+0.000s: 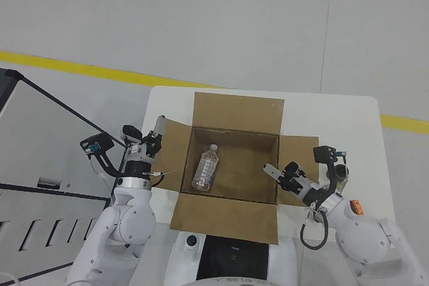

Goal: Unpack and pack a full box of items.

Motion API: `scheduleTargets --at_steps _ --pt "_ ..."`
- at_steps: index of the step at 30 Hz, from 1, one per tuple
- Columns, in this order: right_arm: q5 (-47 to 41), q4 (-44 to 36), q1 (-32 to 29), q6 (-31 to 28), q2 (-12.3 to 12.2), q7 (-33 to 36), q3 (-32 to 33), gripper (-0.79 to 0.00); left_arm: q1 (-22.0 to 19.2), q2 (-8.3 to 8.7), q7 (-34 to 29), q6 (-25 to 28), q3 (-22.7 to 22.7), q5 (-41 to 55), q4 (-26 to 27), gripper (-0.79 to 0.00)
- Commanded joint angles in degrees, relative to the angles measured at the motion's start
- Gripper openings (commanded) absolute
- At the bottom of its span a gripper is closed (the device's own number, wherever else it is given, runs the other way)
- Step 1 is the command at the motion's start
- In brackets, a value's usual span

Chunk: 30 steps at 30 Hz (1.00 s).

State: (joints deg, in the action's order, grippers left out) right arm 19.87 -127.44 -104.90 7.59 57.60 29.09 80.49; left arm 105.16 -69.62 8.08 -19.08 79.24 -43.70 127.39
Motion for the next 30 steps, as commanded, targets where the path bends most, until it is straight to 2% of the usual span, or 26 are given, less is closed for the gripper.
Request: scheduleTargets --at_steps 1,2,3,8,9,10,11,18,19,20,21,22,23,24,26,27,29,30 --pt "0.0 0.0 0.0 0.0 0.0 0.0 0.0 -0.043 0.0 0.00 0.0 0.0 0.0 0.0 0.0 0.000" --pt "0.0 0.0 0.0 0.0 0.0 0.0 0.0 -0.043 0.0 0.00 0.0 0.0 0.0 0.0 0.0 0.000" --pt "-0.3 -0.2 -0.2 -0.3 0.0 -0.5 0.3 -0.785 -0.1 -0.01 0.0 0.4 0.0 0.1 0.2 -0.785" --pt "0.9 -0.7 -0.6 -2.7 0.1 -2.5 0.7 -0.785 0.1 -0.13 1.2 0.2 0.9 -2.2 0.0 -0.785" --pt "1.2 -0.7 -0.7 -2.4 0.1 -2.4 0.9 -0.785 0.2 -0.25 0.5 -0.7 1.0 -1.1 0.0 -0.613" --pt "1.2 -0.7 -0.7 -2.4 0.1 -2.4 0.9 -0.462 0.1 -0.31 0.0 -1.0 1.1 -0.2 0.2 0.000" --pt "1.2 -0.7 -0.7 -2.4 0.1 -2.4 0.9 -0.148 0.1 -0.31 0.0 -1.0 1.1 -0.2 0.2 0.000" --pt "1.2 -0.7 -0.7 -2.4 0.1 -2.4 0.9 -0.148 0.1 -0.31 0.0 -1.0 1.1 -0.2 0.2 0.000" --pt "1.2 -0.7 -0.7 -2.4 0.1 -2.4 0.9 -0.443 0.1 -0.31 0.0 -1.0 1.1 -0.2 0.2 0.000" --pt "1.8 -0.8 -0.3 -2.9 0.1 -3.1 1.1 -0.477 0.1 -0.31 0.0 -1.0 1.1 -0.2 0.2 0.000" --pt "3.3 -0.6 0.1 -3.9 0.1 -4.0 1.4 -0.650 0.1 -0.31 0.0 -1.0 1.1 -0.2 0.2 0.000" --pt "6.2 -0.4 0.5 -4.4 0.0 -5.6 2.2 -0.748 0.1 -0.31 0.0 -1.0 1.1 -0.2 0.2 0.000" --pt "7.4 -0.4 0.2 -4.2 0.1 -7.4 2.6 -0.767 0.1 -0.31 0.0 -1.0 1.1 -0.2 0.2 0.000" --pt "6.9 -0.7 -0.3 -4.1 0.1 -9.0 3.1 -0.723 0.1 -0.31 0.0 -1.0 1.1 -0.2 0.2 0.000" --pt "7.7 -1.0 -1.1 -4.7 0.2 -11.7 5.5 -0.785 0.1 -0.31 0.0 -1.0 1.1 -0.2 0.2 0.000" --pt "8.2 -1.3 -1.7 -5.1 0.1 -12.3 6.8 -0.773 0.1 -0.31 0.0 -1.0 1.1 -0.2 0.2 0.000" --pt "9.9 -1.9 -3.3 -4.7 0.0 -13.6 10.2 -0.662 0.1 -0.31 0.0 -1.0 1.1 -0.2 0.2 0.000" --pt "9.9 -1.9 -4.2 -4.8 0.0 -13.9 11.9 -0.646 0.1 -0.31 0.0 -1.0 1.1 -0.2 0.2 0.000"
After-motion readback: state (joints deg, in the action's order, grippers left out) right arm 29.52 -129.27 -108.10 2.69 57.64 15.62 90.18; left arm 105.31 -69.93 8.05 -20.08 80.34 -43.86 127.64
